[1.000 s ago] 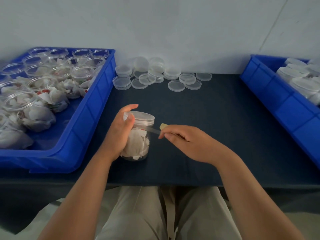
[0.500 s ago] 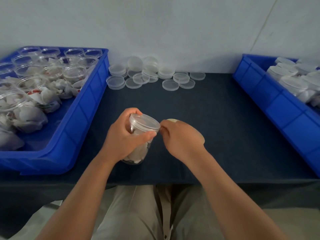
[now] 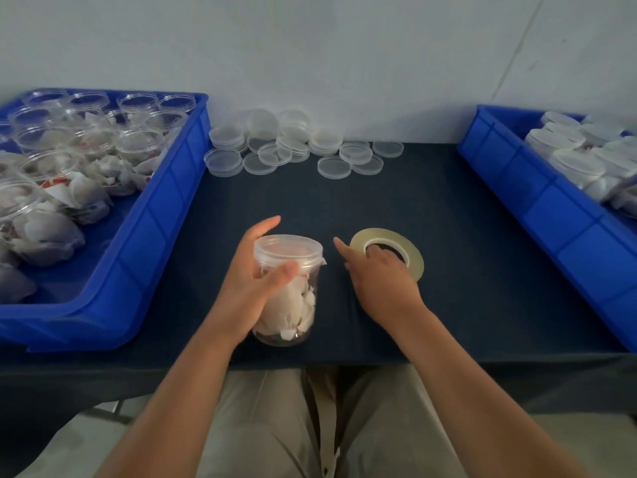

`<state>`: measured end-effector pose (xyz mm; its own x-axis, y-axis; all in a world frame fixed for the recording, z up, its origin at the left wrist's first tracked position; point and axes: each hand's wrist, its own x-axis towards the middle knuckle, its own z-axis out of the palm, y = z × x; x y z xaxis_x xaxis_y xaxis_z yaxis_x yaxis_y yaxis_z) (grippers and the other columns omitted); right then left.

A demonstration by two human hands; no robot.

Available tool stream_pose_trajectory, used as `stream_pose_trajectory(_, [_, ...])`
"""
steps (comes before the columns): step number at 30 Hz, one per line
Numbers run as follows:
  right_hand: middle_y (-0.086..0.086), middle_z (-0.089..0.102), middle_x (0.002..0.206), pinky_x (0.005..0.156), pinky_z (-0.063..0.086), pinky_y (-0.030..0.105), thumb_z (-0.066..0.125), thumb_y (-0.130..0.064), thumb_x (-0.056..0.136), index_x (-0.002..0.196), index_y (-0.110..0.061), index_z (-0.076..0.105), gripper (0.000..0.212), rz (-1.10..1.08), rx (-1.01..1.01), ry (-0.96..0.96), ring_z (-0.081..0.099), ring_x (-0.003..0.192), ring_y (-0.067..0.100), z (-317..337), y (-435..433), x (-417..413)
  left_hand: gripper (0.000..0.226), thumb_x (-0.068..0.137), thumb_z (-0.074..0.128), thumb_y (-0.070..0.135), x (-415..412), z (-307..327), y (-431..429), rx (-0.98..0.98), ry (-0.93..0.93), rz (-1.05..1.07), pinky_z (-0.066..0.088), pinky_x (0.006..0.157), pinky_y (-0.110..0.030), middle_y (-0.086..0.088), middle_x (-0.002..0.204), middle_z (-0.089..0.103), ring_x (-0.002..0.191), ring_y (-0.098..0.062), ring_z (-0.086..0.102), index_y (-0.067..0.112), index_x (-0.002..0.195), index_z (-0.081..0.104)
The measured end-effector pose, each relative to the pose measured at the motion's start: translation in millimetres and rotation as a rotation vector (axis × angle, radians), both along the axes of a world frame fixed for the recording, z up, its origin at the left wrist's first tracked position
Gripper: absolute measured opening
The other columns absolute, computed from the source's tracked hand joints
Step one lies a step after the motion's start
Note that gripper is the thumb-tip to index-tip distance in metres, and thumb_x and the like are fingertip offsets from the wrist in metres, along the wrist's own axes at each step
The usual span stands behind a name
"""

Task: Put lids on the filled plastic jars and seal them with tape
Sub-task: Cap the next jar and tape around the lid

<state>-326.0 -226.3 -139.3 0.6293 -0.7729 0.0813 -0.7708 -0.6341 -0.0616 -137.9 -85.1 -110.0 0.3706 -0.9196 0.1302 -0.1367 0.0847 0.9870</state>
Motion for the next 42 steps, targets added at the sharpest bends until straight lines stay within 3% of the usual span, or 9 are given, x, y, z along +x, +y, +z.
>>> stream_pose_trajectory(6, [0.005, 0.040, 0.152, 0.115, 0.036, 0.043, 0.036, -0.043, 0.112, 0.163, -0.034, 0.030, 0.052, 0.029, 0.013, 0.028, 0.042, 0.133, 0.029, -2.7, 17.1, -5.3, 0.089, 0.071, 0.074, 0.058, 4.6, -16.9, -9.7, -0.019, 0.112, 0.042, 0.056, 0.088, -0.020, 0.017, 0.123, 0.071, 0.117, -0.008, 0.069, 0.025, 0.149, 0.049])
stream_pose_trajectory(9, [-0.011, 0.040, 0.160, 0.123, 0.030, 0.034, 0.035, -0.065, 0.104, 0.157, -0.036, 0.043, 0.060, 0.031, 0.303, -0.426, 0.033, 0.150, 0.010, 11.5, 29.9, 2.0, 0.084, 0.073, 0.071, 0.059, 3.2, -19.5, -11.2, -0.023, 0.135, 0.039, 0.056, 0.087, -0.019, 0.018, 0.123, 0.071, 0.116, -0.007, 0.069, 0.024, 0.146, 0.051])
stream_pose_trajectory(12, [-0.037, 0.054, 0.139, 0.103, 0.041, 0.008, 0.041, -0.079, 0.095, 0.152, -0.039, 0.047, 0.070, 0.099, 0.744, -0.899, 0.046, 0.131, -0.017, 22.6, 42.3, 18.8, 0.083, 0.074, 0.072, 0.063, 4.0, -21.2, -12.5, -0.012, 0.148, 0.014, 0.057, 0.088, -0.023, 0.012, 0.125, 0.072, 0.117, -0.012, 0.069, 0.023, 0.143, 0.052])
stream_pose_trajectory(15, [-0.022, 0.069, 0.129, 0.096, 0.050, 0.014, 0.053, -0.050, 0.106, 0.147, -0.031, 0.056, 0.045, 0.099, 0.931, -1.046, 0.062, 0.123, -0.001, 18.5, 43.6, 31.4, 0.086, 0.077, 0.075, 0.068, 5.3, -20.9, -12.7, 0.000, 0.173, -0.046, 0.060, 0.088, -0.031, -0.004, 0.123, 0.073, 0.112, -0.021, 0.072, 0.013, 0.139, 0.055])
stream_pose_trajectory(21, [-0.001, 0.062, 0.148, 0.118, 0.044, 0.036, 0.064, -0.054, 0.100, 0.148, -0.031, 0.059, 0.054, 0.157, 1.066, -1.235, 0.054, 0.142, 0.019, 4.6, 49.1, 37.8, 0.091, 0.076, 0.077, 0.075, 7.7, -25.6, -11.7, 0.000, 0.255, -0.142, 0.059, 0.089, -0.032, -0.006, 0.118, 0.074, 0.109, -0.022, 0.071, 0.007, 0.133, 0.055])
stream_pose_trajectory(26, [-0.008, 0.064, 0.146, 0.120, 0.042, 0.043, 0.055, -0.059, 0.102, 0.143, -0.039, 0.063, 0.046, 0.080, 1.078, -1.205, 0.054, 0.140, 0.012, 3.7, 47.7, 33.4, 0.098, 0.072, 0.073, 0.083, 9.7, -25.9, -14.6, -0.026, 0.240, -0.157, 0.059, 0.090, -0.033, -0.008, 0.120, 0.074, 0.112, -0.024, 0.071, 0.009, 0.134, 0.056])
stream_pose_trajectory(32, [-0.019, 0.064, 0.142, 0.104, 0.046, 0.015, 0.044, -0.045, 0.109, 0.153, -0.030, 0.052, 0.046, 0.118, 1.008, -1.119, 0.055, 0.136, 0.003, 11.1, 50.7, 27.0, 0.100, 0.079, 0.052, 0.093, 3.2, -24.9, -16.0, -0.058, 0.170, -0.106, 0.059, 0.096, -0.038, -0.014, 0.130, 0.071, 0.121, -0.031, 0.068, 0.013, 0.139, 0.057])
stream_pose_trajectory(36, [-0.018, 0.068, 0.135, 0.111, 0.049, 0.028, 0.033, -0.057, 0.109, 0.142, -0.040, 0.060, 0.045, 0.064, 0.882, -1.121, 0.060, 0.130, 0.001, 23.0, 47.6, 19.3, 0.092, 0.081, 0.036, 0.097, -2.3, -18.2, -16.7, 0.014, 0.088, -0.062, 0.056, 0.094, -0.024, 0.004, 0.126, 0.074, 0.120, -0.016, 0.069, 0.028, 0.136, 0.061])
stream_pose_trajectory(42, [-0.034, 0.058, 0.119, 0.087, 0.051, 0.018, 0.061, -0.098, 0.067, 0.140, -0.053, 0.040, 0.088, 0.169, 0.406, -0.567, 0.057, 0.113, -0.010, 54.0, 39.0, 7.2, 0.057, 0.106, 0.018, 0.068, -23.5, -17.4, -23.5, 0.021, -0.022, 0.002, 0.048, 0.088, -0.007, 0.023, 0.127, 0.068, 0.119, 0.006, 0.062, 0.043, 0.139, 0.058])
